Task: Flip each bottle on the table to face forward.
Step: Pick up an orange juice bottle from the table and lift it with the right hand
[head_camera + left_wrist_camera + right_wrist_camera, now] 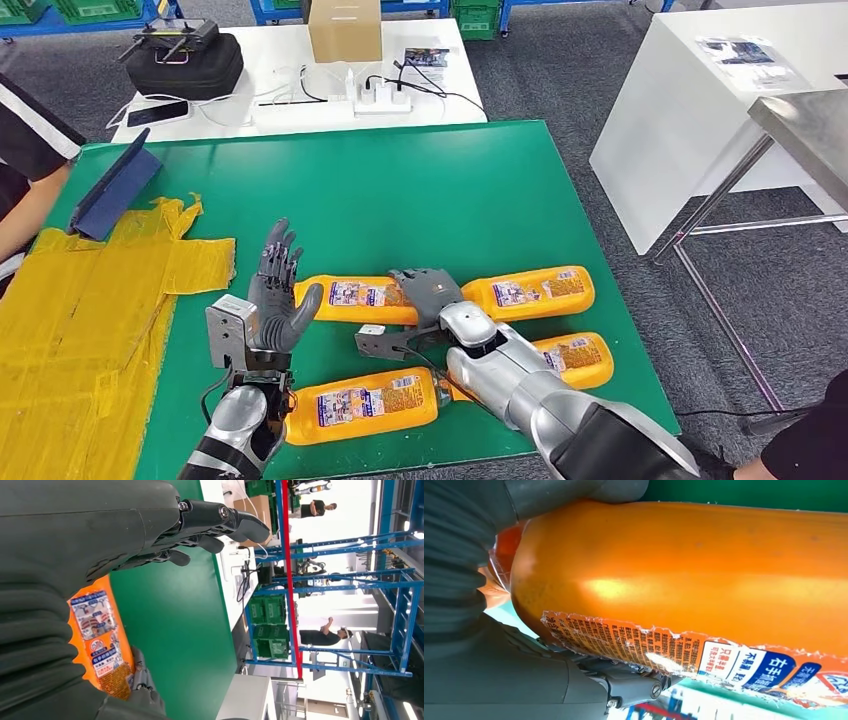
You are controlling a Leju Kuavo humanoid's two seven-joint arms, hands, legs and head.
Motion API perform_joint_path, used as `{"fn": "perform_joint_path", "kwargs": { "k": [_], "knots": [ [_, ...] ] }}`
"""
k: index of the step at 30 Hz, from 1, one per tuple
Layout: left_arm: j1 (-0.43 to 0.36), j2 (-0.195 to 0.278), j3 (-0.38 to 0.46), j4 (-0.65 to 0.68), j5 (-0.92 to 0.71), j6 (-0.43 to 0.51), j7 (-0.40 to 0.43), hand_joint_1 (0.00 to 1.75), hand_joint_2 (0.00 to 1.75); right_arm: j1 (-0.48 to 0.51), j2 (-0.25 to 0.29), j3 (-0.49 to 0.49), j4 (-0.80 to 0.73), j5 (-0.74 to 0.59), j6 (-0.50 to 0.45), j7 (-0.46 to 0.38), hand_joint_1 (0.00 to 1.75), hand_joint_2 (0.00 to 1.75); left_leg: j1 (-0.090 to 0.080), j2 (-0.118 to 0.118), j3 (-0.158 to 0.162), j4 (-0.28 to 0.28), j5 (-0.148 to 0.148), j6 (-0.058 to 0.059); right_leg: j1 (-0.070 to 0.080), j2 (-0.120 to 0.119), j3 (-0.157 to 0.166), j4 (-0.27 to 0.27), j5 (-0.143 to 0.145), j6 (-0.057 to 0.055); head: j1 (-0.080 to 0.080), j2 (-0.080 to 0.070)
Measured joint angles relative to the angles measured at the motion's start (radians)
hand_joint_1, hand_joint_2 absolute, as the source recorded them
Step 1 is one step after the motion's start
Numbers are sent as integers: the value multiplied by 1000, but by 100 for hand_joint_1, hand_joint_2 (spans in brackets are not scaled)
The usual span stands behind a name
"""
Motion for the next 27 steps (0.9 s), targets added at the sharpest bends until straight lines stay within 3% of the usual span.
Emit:
{"fn": "perform_joint_path", "kwargs": {
  "k": [6, 11, 17, 21, 27],
  "knots": [
    [30, 2, 1, -31, -5, 14, 9, 0, 175, 43, -2, -60, -1, -76, -344, 4, 175, 175, 0, 0, -7, 0, 3, 2, 0, 0, 3, 1, 2, 3, 0, 0],
    [50, 3, 2, -54, -17, 26, 13, 0, 175, 76, -1, -144, -43, -113, -464, -49, 175, 175, 0, -1, -10, 0, 3, 2, 0, -1, 1, 1, 3, 3, 0, 0],
    [74, 7, 3, -87, -41, 37, 22, 0, 175, 137, 35, -416, -182, -159, -498, -256, 175, 175, 0, -1, -13, 0, 3, 2, 0, -1, -1, 1, 3, 3, 0, 0],
    [84, 9, 4, -99, -42, 41, 25, 0, 175, 152, 55, -537, -231, -171, -498, -282, 175, 175, 0, -1, -13, 0, 3, 2, 0, -1, -2, 1, 2, 3, 0, 0],
    [87, 9, 4, -104, -44, 42, 27, 0, 175, 168, 69, -610, -264, -173, -498, -299, 175, 175, 0, -1, -14, 0, 3, 2, 0, -1, -2, 1, 3, 3, 0, 0]
  ]
}}
